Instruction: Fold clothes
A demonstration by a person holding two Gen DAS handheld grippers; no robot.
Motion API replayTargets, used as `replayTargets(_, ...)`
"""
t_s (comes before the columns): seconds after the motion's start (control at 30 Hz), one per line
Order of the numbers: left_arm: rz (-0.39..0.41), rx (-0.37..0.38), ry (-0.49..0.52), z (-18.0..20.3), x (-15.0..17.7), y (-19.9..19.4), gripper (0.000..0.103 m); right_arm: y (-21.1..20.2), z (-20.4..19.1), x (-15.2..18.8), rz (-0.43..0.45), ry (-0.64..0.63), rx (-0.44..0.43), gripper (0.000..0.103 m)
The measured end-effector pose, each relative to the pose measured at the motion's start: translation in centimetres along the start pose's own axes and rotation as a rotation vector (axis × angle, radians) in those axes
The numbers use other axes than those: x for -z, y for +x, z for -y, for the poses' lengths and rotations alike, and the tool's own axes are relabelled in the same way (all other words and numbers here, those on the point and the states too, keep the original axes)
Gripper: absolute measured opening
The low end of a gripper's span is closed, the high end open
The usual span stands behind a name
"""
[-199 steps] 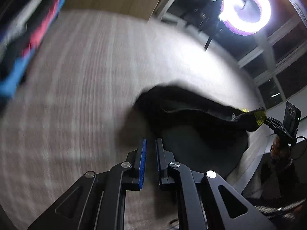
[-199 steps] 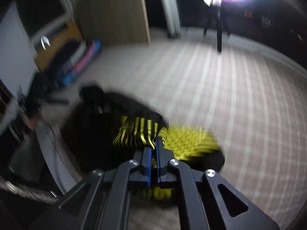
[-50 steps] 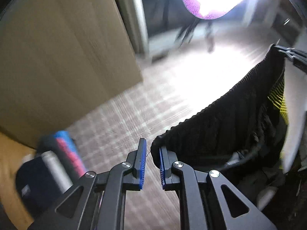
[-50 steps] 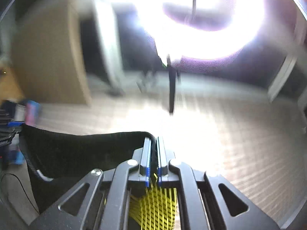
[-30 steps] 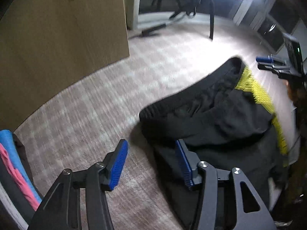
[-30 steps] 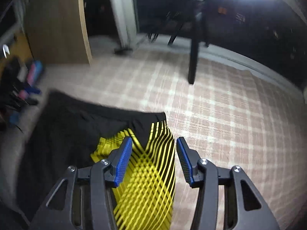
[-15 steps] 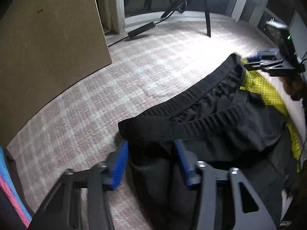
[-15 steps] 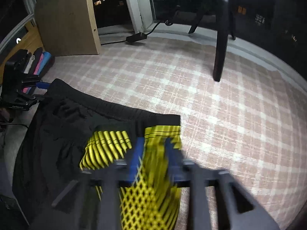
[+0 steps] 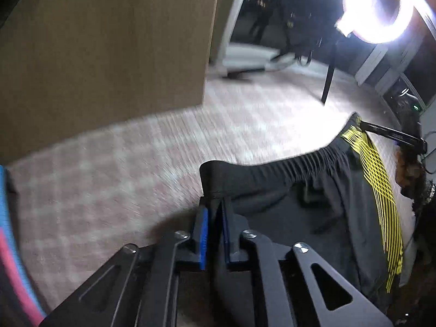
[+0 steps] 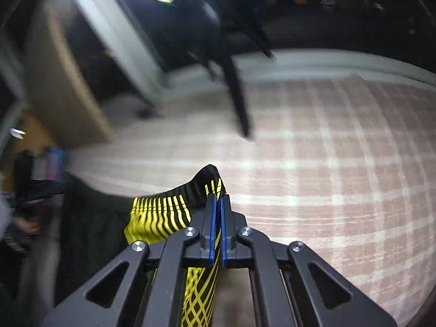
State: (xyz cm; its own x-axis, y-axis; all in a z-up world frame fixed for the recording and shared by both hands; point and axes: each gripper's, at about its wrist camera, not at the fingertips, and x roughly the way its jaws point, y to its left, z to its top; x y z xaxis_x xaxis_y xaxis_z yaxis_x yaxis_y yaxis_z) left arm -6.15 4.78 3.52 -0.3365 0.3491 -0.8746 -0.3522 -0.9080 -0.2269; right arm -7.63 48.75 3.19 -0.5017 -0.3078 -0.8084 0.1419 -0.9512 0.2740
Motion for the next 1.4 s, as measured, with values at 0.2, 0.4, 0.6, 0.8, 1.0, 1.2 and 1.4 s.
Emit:
replayTargets(0.2,-0.005,-0.046,-0.001,0.3,0.8,0.8,0.030,1.2,0.5,0.2,-0.037,0.041,0.015,0.006)
replayTargets(0.4,0.043,-0.039,-0.033,-0.4,2.3,-3.3,0.033,-4.1,2.0,1.7,-0.030,0.092,-0.023,0.007)
replayTargets(0.6,0.088,0.020,0.003,1.8,6.6,-8.7,0.039,-13.5,1.3,7.9,0.007,0.133,-0.163,0.007)
replayTargets(0.8,0.086,0.120,0.020,6.2,10.7,-11.8,0.041,-21.9,0.2,15.9,0.021,0.139,-0.152,0.014)
replayTargets(1.0,0.032,0.264,-0.026,13.8,17.1,-12.6,0.043,-23.1,-1.4,24.6,-0.041,0.105,-0.155,0.028)
replayTargets(1.2,-0.128,0.370,-0.004,26.5,24.7,-7.7,0.044,-21.2,-1.8,30.8,-0.108,0.102,-0.232,0.028)
replayTargets(1.4,-0.238,0.295,-0.026,33.1,28.3,-2.3,0.044,-23.6,-1.1,32.8,-0.081,0.037,-0.227,0.028)
